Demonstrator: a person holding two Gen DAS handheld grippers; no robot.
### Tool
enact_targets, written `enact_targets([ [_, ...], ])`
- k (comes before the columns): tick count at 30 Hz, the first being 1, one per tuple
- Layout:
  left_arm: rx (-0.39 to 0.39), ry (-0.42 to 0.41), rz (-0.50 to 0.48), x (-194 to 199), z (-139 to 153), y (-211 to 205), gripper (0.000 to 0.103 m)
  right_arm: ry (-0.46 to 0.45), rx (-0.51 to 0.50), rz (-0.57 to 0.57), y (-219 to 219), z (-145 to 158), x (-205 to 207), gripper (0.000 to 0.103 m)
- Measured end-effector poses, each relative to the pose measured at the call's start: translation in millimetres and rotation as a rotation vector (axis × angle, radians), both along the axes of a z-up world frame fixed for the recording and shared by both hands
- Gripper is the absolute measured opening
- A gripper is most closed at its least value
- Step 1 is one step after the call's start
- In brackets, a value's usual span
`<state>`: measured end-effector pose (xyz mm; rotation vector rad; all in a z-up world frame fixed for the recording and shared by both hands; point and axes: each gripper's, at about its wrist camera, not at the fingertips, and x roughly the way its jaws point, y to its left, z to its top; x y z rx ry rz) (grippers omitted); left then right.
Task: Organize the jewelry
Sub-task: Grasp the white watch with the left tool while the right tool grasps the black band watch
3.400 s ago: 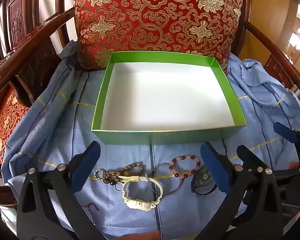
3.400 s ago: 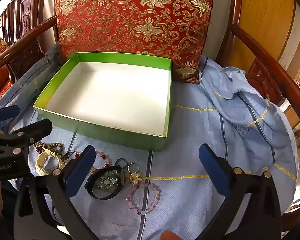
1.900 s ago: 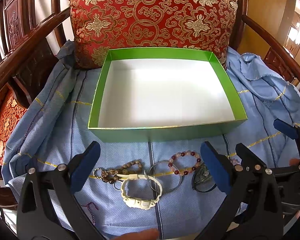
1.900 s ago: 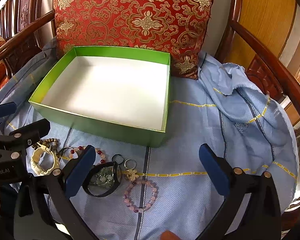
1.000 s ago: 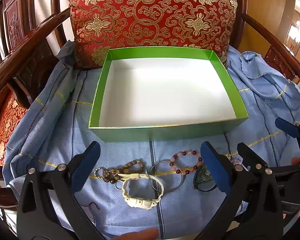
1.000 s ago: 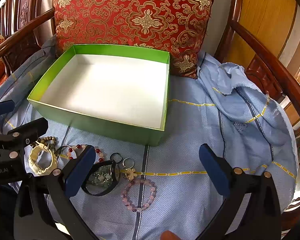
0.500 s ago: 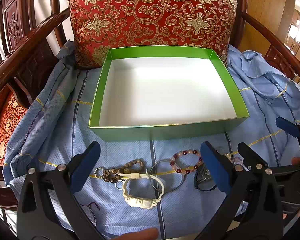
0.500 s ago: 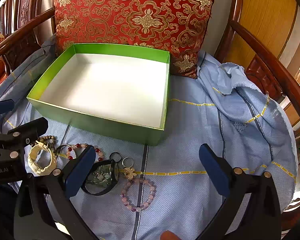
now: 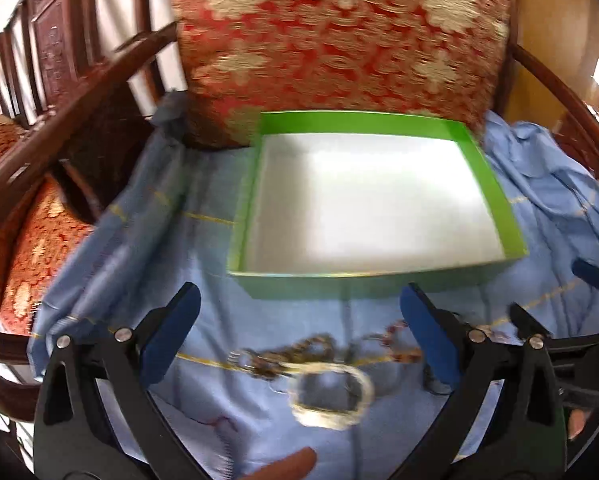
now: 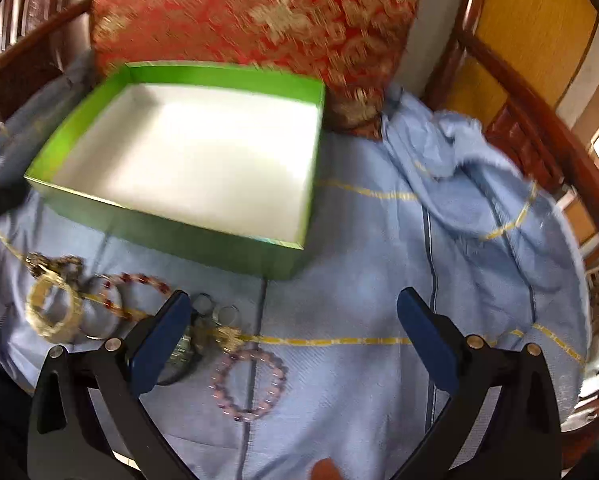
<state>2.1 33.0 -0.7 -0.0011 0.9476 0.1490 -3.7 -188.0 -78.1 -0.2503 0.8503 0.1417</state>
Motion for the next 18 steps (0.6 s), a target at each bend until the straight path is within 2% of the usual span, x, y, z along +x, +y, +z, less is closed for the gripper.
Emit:
enact_targets([
  [2, -0.011, 0.042, 0.026, 3, -5, 15, 0.096, 0.082, 0.041, 0.029, -3, -11, 5, 0.097],
  [4, -0.046, 0.093, 0.034, 5, -12, 27, 0.077, 0.148, 0.068, 0.073, 1, -20, 8, 0.080],
  [5, -0.063, 0.121, 0.038, 5, -16, 31, 0.074, 0.173, 0.049, 0.094, 8, -27, 9, 0.075],
  [7, -0.098, 0.181, 0.028, 6, -25, 36, 0.060, 0.174, 0.031, 0.123, 16, -31, 10, 0.065],
  [8, -0.112, 0.209, 0.020, 7, -30, 36, 0.059, 0.190, 0.013, 0.140, 22, -34, 11, 0.060],
  [11, -0.123, 0.277, -0.020, 4, -44, 32, 0.059, 0.276, 0.006, 0.194, 34, -49, 16, 0.030],
  [12, -0.124, 0.289, -0.033, 3, -48, 31, 0.055, 0.280, -0.006, 0.197, 36, -52, 17, 0.026],
  [13, -0.139, 0.310, -0.056, 0, -52, 30, 0.048, 0.263, -0.022, 0.209, 37, -51, 18, 0.024],
  [14, -0.153, 0.324, -0.067, -1, -55, 29, 0.043, 0.258, -0.027, 0.215, 37, -48, 20, 0.017],
  [15, -0.183, 0.357, -0.083, -3, -62, 30, 0.033, 0.258, -0.016, 0.217, 36, -45, 24, 0.008],
  [16, -0.192, 0.377, -0.088, -4, -66, 29, 0.024, 0.251, -0.003, 0.206, 32, -39, 28, 0.008],
  [18, -0.179, 0.408, -0.094, -7, -76, 27, 0.016, 0.232, 0.021, 0.186, 28, -29, 36, 0.008],
])
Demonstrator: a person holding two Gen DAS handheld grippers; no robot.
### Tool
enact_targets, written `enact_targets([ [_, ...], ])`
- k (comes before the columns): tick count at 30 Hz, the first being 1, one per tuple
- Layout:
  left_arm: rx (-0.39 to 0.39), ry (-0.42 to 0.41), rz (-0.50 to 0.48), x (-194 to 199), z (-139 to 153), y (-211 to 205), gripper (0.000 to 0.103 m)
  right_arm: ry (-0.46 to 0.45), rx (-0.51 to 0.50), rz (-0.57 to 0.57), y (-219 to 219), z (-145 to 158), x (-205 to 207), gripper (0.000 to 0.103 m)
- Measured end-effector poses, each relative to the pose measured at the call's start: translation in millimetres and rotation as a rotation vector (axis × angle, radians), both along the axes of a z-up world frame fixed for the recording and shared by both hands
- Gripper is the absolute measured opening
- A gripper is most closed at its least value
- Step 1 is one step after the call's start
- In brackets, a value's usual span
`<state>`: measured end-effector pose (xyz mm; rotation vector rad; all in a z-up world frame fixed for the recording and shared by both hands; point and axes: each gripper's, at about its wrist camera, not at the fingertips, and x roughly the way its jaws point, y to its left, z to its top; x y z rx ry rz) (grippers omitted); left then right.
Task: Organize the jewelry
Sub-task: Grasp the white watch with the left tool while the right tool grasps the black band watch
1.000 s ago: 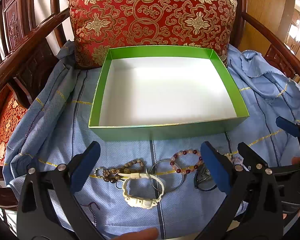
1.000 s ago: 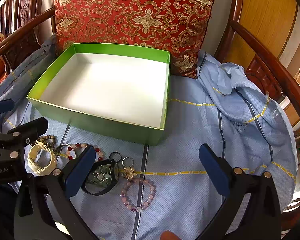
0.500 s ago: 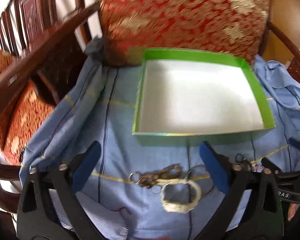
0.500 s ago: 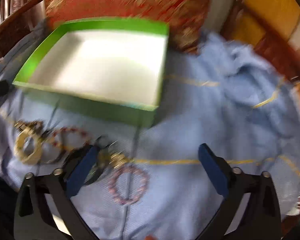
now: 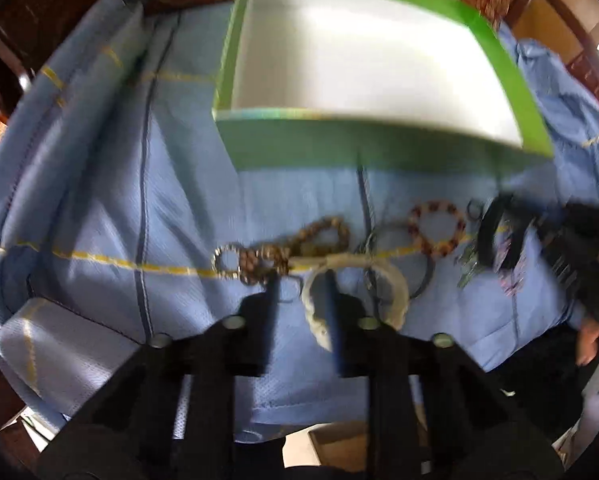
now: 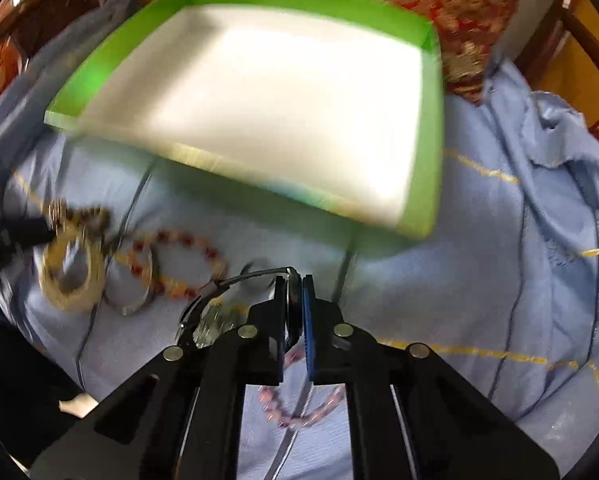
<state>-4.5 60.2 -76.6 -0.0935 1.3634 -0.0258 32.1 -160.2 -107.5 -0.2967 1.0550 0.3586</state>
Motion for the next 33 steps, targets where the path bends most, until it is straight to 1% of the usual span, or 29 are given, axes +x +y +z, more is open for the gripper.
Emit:
enact_targets([
  [2, 0.011, 0.022, -0.015, -2, -8, -3, 0.015, 0.004, 0.039, -0.017, -7, 5, 3, 0.008],
  [4, 0.002, 0.037, -0.028, -3, -13, -7, 0.011, 0.029, 0.063, -0.016, -10, 3, 3, 0.008],
  [8, 0.026, 0.044, -0.034, 0, -17, -16, 0.009, 0.088, 0.083, -0.002, -5, -13, 2, 0.010],
  [10, 0.033, 0.036, -0.045, -2, -16, -20, 0.008, 0.090, 0.077, -0.014, -6, -16, 0, 0.016],
  [11, 0.034, 0.032, -0.052, -3, -16, -22, 0.008, 0.079, 0.064, -0.018, -6, -17, 0, 0.024],
  [12, 0.037, 0.029, -0.059, -3, -16, -24, 0.008, 0.066, 0.052, -0.018, -6, -18, -1, 0.026],
  [14, 0.030, 0.032, -0.059, -3, -18, -26, 0.008, 0.035, 0.024, -0.011, -6, -19, -3, 0.026],
  [16, 0.040, 0.038, -0.059, -4, -18, -25, 0.008, 0.017, 0.016, -0.003, -3, -20, -6, 0.026],
  [17, 0.045, 0.035, -0.060, -4, -22, -26, 0.008, 0.016, 0.015, 0.002, -3, -20, -7, 0.023],
  [18, 0.047, 0.034, -0.061, -3, -23, -26, 0.008, 0.016, 0.014, 0.011, -2, -22, -9, 0.014],
  [19, 0.050, 0.034, -0.056, -3, -21, -26, 0.008, 0.017, 0.017, 0.021, 1, -26, -14, 0.009],
  [21, 0.048, 0.030, -0.050, 2, -22, -28, 0.007, 0.014, 0.026, 0.029, -2, -19, -13, 0.008],
  [24, 0.023, -0.013, -0.039, 5, -12, -23, 0.006, 0.001, 0.066, 0.037, -7, -10, -18, 0.008],
  [27, 0.019, -0.081, -0.025, 2, 6, -20, 0.006, -0.049, 0.082, 0.030, -11, 2, -23, 0.008],
  [29, 0.008, -0.134, -0.024, 0, 20, -20, 0.006, -0.080, 0.093, 0.027, -17, 12, -32, 0.008],
  [31, -0.004, -0.189, -0.032, -2, 35, -21, 0.006, -0.088, 0.135, 0.029, -20, 23, -36, 0.008],
  [33, -0.016, -0.249, -0.038, -3, 53, -23, 0.006, -0.109, 0.167, 0.031, -22, 41, -30, 0.008],
])
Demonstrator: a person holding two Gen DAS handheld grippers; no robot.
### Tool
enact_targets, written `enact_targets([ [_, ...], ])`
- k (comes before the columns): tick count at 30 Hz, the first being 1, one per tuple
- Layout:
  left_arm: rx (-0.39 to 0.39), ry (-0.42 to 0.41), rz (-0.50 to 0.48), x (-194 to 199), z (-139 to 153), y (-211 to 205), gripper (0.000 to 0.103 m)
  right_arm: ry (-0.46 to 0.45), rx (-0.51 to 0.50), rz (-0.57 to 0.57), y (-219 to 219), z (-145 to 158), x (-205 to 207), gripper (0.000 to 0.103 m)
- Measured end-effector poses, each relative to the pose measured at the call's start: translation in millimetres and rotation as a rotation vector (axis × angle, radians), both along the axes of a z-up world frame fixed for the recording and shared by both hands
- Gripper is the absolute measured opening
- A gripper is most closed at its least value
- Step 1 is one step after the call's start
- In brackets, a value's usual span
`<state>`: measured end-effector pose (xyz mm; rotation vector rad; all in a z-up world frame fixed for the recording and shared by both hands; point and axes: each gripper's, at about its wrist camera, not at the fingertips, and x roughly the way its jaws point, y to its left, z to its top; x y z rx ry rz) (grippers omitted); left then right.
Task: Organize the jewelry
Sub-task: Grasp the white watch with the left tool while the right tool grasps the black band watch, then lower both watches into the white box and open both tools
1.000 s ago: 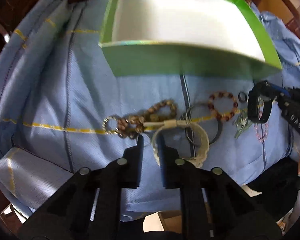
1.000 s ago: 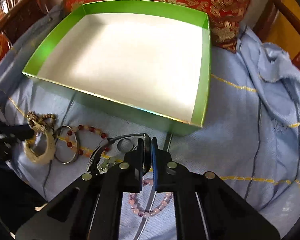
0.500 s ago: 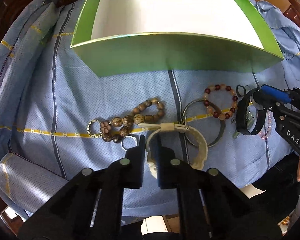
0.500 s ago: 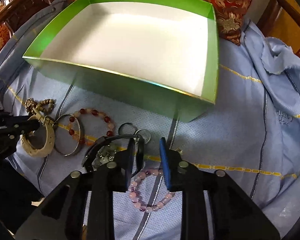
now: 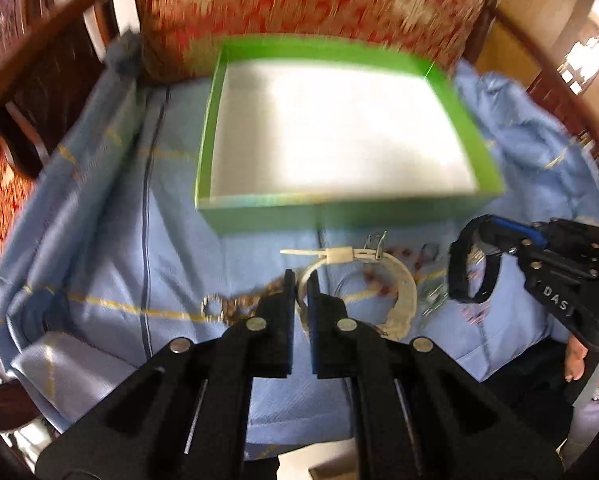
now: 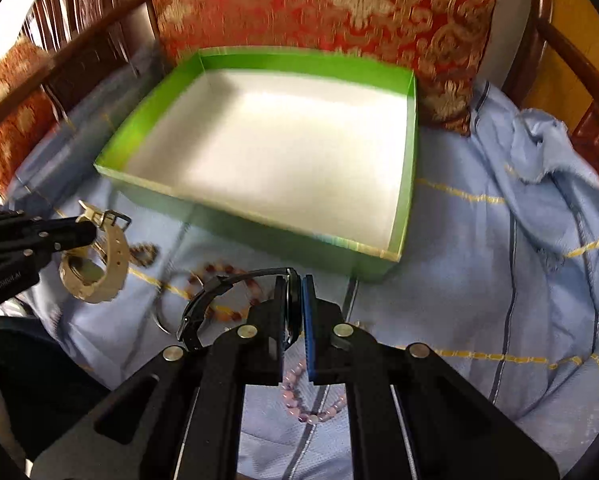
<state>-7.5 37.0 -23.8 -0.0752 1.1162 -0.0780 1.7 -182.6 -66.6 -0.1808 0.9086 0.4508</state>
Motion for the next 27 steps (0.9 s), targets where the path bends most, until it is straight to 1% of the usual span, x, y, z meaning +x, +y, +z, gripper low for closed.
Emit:
enact_targets([
  [1, -0.002, -0.046, -0.005, 0, 13, -1, 0.006, -0.017, 0.006, -0.002, 2, 6, 4, 0.008],
  [4, 0.015, -0.111, 0.000, 18, 40, -7, 0.006, -0.098, -0.002, -0.018, 6, 36, 11, 0.008],
  [6, 0.045, -0.147, 0.023, 40, 53, -9, 0.006, -0.110, 0.008, -0.018, 13, 47, 23, 0.008],
  [7, 0.055, -0.148, 0.034, 49, 53, -4, 0.006, -0.105, 0.015, -0.020, 11, 51, 29, 0.008],
  [8, 0.063, -0.141, 0.041, 61, 54, -2, 0.006, -0.094, 0.024, -0.024, 12, 54, 46, 0.008],
  [10, 0.073, -0.103, 0.052, 89, 42, -4, 0.006, -0.085, 0.013, -0.034, 17, 50, 67, 0.008],
  [12, 0.099, -0.080, 0.064, 110, 23, -7, 0.006, -0.079, -0.013, -0.051, 19, 37, 85, 0.008],
  [14, 0.122, -0.050, 0.057, 121, 4, -9, 0.006, -0.050, -0.024, -0.055, 22, 21, 96, 0.008],
  [17, 0.131, -0.024, 0.043, 124, -16, -15, 0.010, -0.018, -0.016, -0.038, 25, 8, 103, 0.012],
  [18, 0.140, -0.015, 0.034, 125, -20, -17, 0.017, -0.017, -0.027, -0.040, 24, 8, 103, 0.019],
  [19, 0.156, -0.006, 0.013, 123, -23, -21, 0.022, -0.018, -0.035, -0.045, 22, 9, 102, 0.030],
  [20, 0.172, -0.006, 0.001, 120, -24, -23, 0.022, -0.024, -0.023, -0.051, 17, 14, 98, 0.034],
  [21, 0.186, -0.024, -0.002, 115, -21, -24, 0.022, -0.031, 0.002, -0.052, 11, 21, 92, 0.037],
  [22, 0.194, -0.050, -0.010, 107, -15, -25, 0.023, -0.035, 0.028, -0.044, 5, 30, 84, 0.037],
  [24, 0.175, -0.071, -0.042, 90, -4, -26, 0.023, -0.035, 0.047, -0.017, -6, 42, 68, 0.037],
  [26, 0.140, -0.074, -0.077, 69, 5, -25, 0.023, -0.040, 0.048, 0.023, -14, 50, 44, 0.037],
  [27, 0.124, -0.063, -0.093, 58, 9, -23, 0.023, -0.035, 0.036, 0.047, -16, 49, 33, 0.037],
])
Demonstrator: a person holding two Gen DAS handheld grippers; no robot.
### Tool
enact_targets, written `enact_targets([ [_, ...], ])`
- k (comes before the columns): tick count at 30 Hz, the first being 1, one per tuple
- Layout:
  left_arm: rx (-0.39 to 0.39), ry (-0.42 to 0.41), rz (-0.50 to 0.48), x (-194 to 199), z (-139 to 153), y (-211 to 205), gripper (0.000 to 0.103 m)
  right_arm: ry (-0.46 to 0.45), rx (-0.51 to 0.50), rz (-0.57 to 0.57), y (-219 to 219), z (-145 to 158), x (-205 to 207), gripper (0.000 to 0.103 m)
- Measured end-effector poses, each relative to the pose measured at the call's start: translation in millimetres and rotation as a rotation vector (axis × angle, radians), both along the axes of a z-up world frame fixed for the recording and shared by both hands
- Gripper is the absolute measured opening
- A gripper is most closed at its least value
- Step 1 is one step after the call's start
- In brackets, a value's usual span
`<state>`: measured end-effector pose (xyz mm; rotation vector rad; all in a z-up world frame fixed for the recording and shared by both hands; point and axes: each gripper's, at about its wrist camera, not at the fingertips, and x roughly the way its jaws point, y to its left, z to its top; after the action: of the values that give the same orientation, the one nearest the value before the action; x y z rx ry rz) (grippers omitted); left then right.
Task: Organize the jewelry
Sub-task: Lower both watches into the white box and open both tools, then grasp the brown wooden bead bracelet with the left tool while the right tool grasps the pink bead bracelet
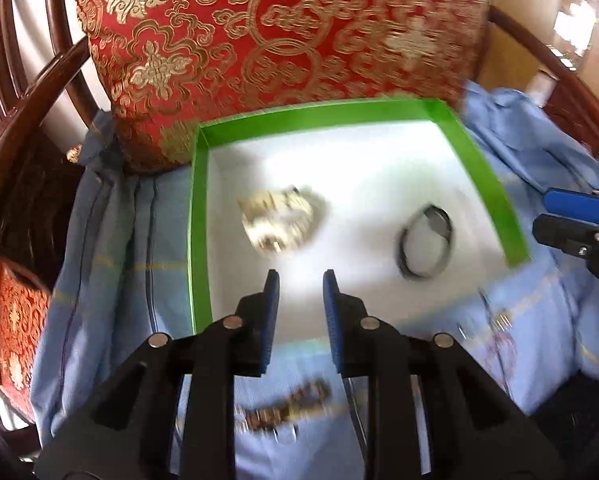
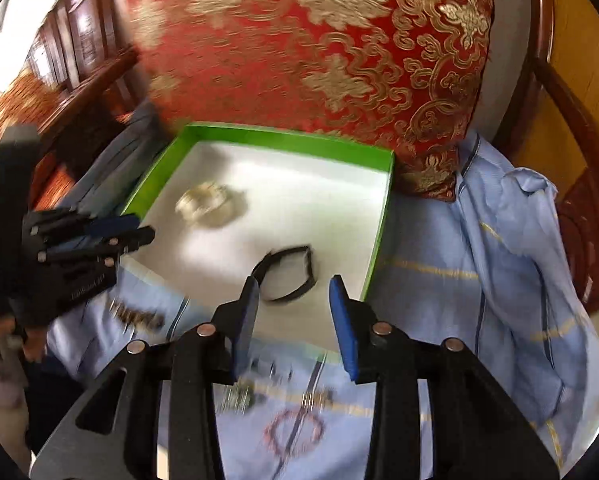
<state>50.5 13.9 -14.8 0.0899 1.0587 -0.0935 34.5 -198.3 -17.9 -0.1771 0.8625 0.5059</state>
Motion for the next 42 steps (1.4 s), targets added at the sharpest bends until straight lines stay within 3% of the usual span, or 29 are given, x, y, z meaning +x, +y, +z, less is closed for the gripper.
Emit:
enact_targets([
  [3, -0.065, 0.071, -0.059, -31, -5, -5, 0.025, 0.046, -0.051, 0.033, -3, -23, -18, 0.037],
  [6, -0.048, 0.118, -0.083, -49, -21, -15, 0.044, 0.139, -0.136, 0.012, -4, -61, -19, 0.037],
  [8, -0.019, 0.145, -0.091, -55, -32, -21, 0.046, 0.180, -0.183, -0.004, -4, -78, -14, 0.037],
  [13, -0.036, 0.182, -0.013, -44, -40, -5, 0.057, 0.263, -0.203, -0.053, -10, -103, 2, 0.037],
  [17, -0.069, 0.217, 0.037, -36, -45, 11, 0.057, 0.345, -0.081, 0.005, -3, -111, 7, 0.037],
  [20, -0.074, 0.241, 0.061, -33, -50, 21, 0.060, 0.308, -0.001, 0.023, -2, -95, 4, 0.037],
  [22, -0.067, 0.267, 0.086, -31, -57, 28, 0.060, 0.252, -0.039, -0.021, -3, -89, 5, 0.045],
  [27, -0.059, 0.335, 0.128, -30, -73, 41, 0.051, 0.306, -0.087, -0.081, -8, -107, 15, 0.046],
  [33, -0.148, 0.298, -0.003, -38, -59, 18, 0.050, 0.297, -0.110, -0.071, 2, -109, 13, 0.046],
  [35, -0.125, 0.311, -0.029, -39, -64, 7, 0.050, 0.295, -0.128, -0.076, 9, -112, 13, 0.046],
  [37, -0.076, 0.319, -0.018, -37, -69, 3, 0.050, 0.297, -0.134, -0.080, 14, -117, 12, 0.046],
  [42, -0.082, 0.296, 0.053, -34, -63, 21, 0.050, 0.297, -0.131, -0.088, 12, -119, 12, 0.046],
])
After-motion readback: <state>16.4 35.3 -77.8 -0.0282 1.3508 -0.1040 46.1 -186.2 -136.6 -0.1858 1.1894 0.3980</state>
